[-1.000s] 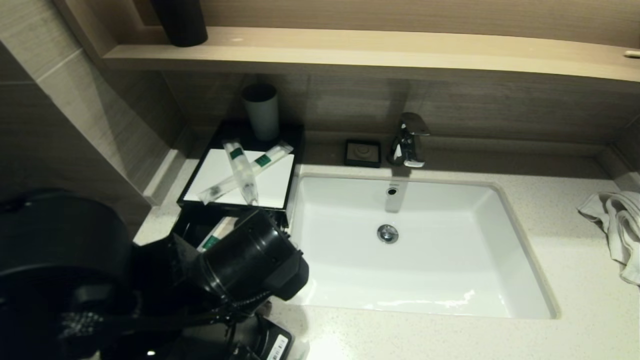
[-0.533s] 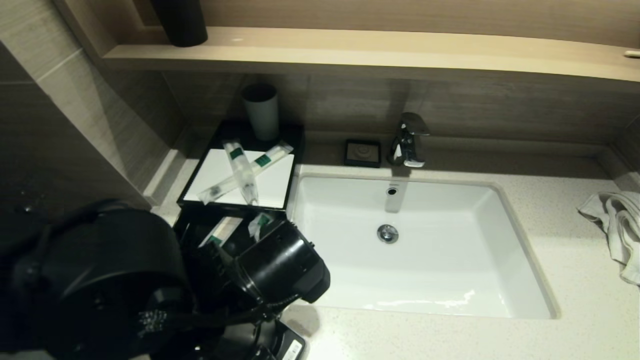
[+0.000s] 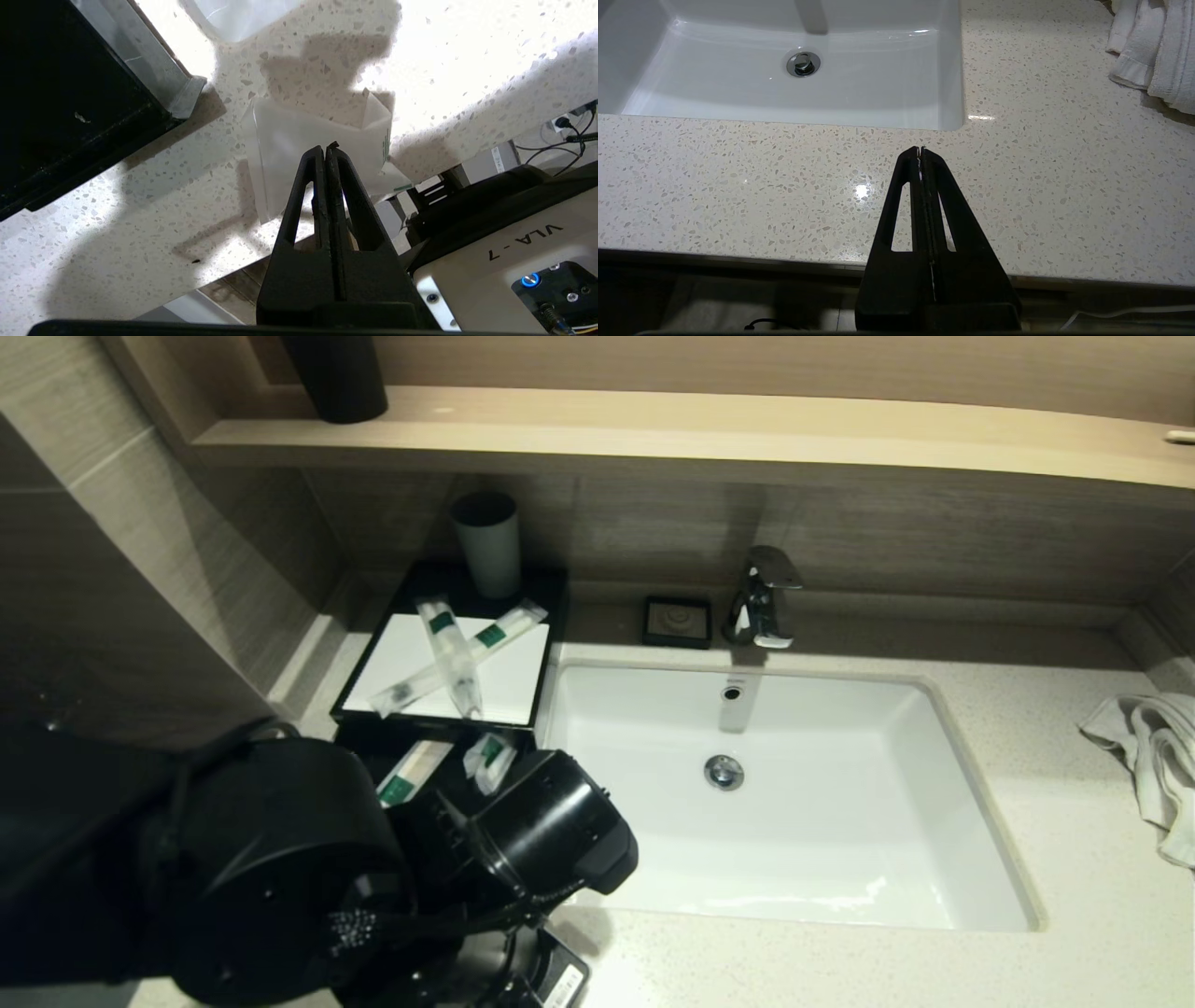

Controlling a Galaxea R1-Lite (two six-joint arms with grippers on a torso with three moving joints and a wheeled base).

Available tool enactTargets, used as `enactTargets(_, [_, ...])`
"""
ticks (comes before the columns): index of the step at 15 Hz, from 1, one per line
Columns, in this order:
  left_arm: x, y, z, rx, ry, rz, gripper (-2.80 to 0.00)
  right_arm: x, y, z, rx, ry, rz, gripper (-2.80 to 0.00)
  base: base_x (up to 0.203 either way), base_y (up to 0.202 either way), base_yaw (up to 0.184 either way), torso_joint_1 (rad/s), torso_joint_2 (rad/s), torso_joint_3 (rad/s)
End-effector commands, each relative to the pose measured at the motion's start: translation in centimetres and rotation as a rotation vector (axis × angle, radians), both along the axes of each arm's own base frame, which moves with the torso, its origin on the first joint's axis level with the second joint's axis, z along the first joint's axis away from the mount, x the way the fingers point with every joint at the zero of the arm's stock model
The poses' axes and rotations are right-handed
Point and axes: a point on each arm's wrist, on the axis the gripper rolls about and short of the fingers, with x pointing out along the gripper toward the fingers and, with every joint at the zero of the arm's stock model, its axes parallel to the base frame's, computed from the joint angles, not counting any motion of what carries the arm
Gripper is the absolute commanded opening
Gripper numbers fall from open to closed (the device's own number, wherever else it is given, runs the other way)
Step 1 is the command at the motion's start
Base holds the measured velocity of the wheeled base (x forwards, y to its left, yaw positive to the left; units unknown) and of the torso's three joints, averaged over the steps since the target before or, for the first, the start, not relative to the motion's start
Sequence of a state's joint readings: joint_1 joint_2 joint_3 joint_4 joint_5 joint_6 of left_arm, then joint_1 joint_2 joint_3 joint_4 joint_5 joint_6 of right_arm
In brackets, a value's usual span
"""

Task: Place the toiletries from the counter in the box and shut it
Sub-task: Pick up the bathroom toiletry

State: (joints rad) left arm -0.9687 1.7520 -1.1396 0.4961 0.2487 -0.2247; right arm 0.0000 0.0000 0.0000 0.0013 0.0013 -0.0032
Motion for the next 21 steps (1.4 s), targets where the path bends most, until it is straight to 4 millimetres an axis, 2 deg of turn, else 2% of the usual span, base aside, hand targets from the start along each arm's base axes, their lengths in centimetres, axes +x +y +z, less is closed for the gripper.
enactTargets(1, [0.1, -0.1, -0.4, 0.012, 0.007, 0.004, 0.0, 0.0, 0.0, 0.0, -0.001, 0.0, 0.0, -2.8, 0.0, 0.0, 0.0, 0.0, 0.0, 0.0])
enactTargets(21, [0.6, -0.7, -2.1, 0.102, 0.001, 0.029, 0.0, 0.0, 0.0, 0.0, 0.0, 0.0, 0.0, -2.8, 0.0, 0.0, 0.0, 0.0, 0.0, 0.0])
